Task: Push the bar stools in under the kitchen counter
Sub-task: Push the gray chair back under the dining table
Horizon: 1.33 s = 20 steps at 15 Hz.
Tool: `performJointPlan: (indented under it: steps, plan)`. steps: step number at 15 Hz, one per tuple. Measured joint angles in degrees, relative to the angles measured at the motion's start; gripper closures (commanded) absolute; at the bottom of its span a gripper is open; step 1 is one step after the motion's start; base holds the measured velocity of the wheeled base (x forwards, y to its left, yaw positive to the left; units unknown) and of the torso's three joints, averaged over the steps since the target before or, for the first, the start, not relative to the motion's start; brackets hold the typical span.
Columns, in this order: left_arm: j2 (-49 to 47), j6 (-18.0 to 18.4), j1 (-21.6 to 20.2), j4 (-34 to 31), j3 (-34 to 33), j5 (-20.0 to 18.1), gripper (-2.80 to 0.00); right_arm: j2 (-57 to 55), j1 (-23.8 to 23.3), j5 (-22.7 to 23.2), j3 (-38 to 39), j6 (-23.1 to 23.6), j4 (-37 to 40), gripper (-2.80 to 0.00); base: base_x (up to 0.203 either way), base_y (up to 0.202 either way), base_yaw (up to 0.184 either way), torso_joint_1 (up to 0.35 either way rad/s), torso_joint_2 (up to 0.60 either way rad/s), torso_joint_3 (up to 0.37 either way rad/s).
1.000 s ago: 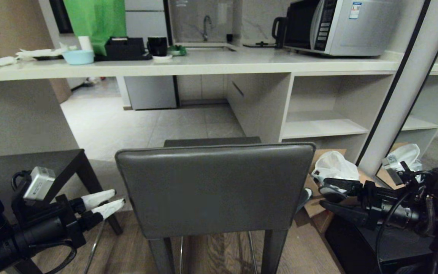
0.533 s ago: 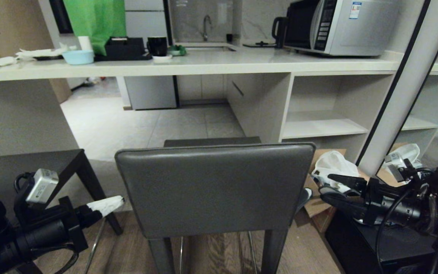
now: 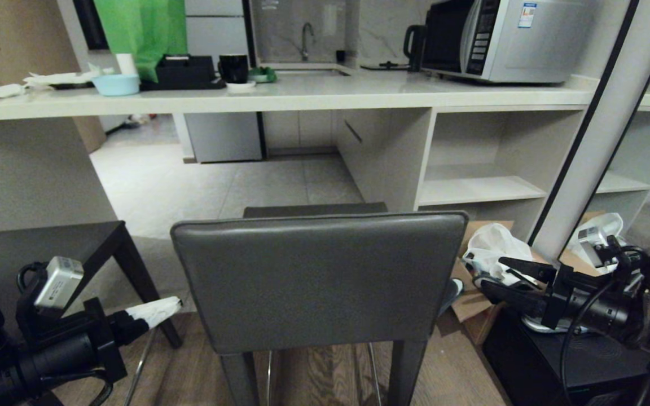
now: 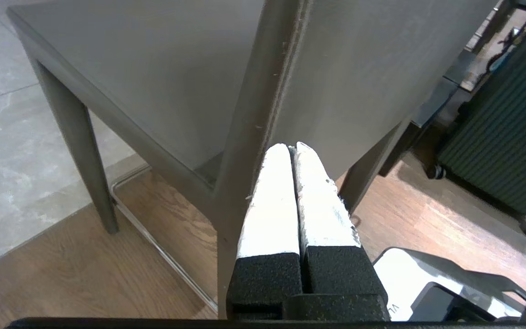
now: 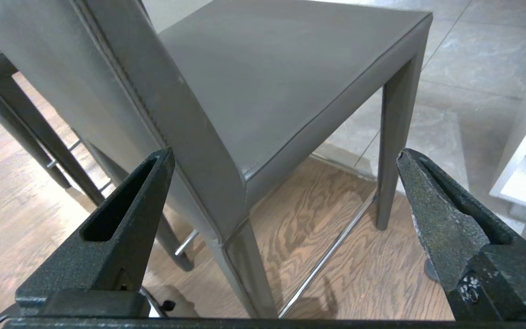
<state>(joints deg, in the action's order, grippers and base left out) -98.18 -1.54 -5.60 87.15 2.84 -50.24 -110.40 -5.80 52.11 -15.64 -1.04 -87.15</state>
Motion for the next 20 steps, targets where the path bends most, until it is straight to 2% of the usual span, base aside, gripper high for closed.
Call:
performJointPlan:
  steps: [9,10,13,17,19,20]
  plan:
    - [0.0,0.0,0.0,0.0,0.0,0.2,0.00,0.4,0.1,-0.2,0.2,0.9,0.0,-2.80,0.000,0.000,0.000,0.000,0.00,0.000]
    - [-0.1,-0.1,-0.1,0.0,0.0,0.1,0.00,0.5,0.0,0.1,0.1,1.3,0.0,0.00,0.000,0.000,0.000,0.000,0.00,0.000]
    - [0.0,0.0,-0.1,0.0,-0.6,0.0,0.00,1.6,-0.2,2.5,-0.3,0.9,0.0,0.00,0.000,0.000,0.000,0.000,0.00,0.000]
    - [0.0,0.0,-0.1,0.0,-0.8,0.2,0.00,2.0,-0.2,2.2,0.8,1.1,0.0,0.00,0.000,0.000,0.000,0.000,0.00,0.000]
    - [0.7,0.1,1.1,0.0,-1.0,0.6,0.00,2.7,0.1,0.7,1.8,1.9,0.0,0.00,0.000,0.000,0.000,0.000,0.00,0.000]
    - [1.5,-0.1,2.8,0.0,-1.6,2.1,0.00,3.3,0.5,-1.5,3.0,2.8,0.0,0.00,0.000,0.000,0.000,0.000,0.00,0.000]
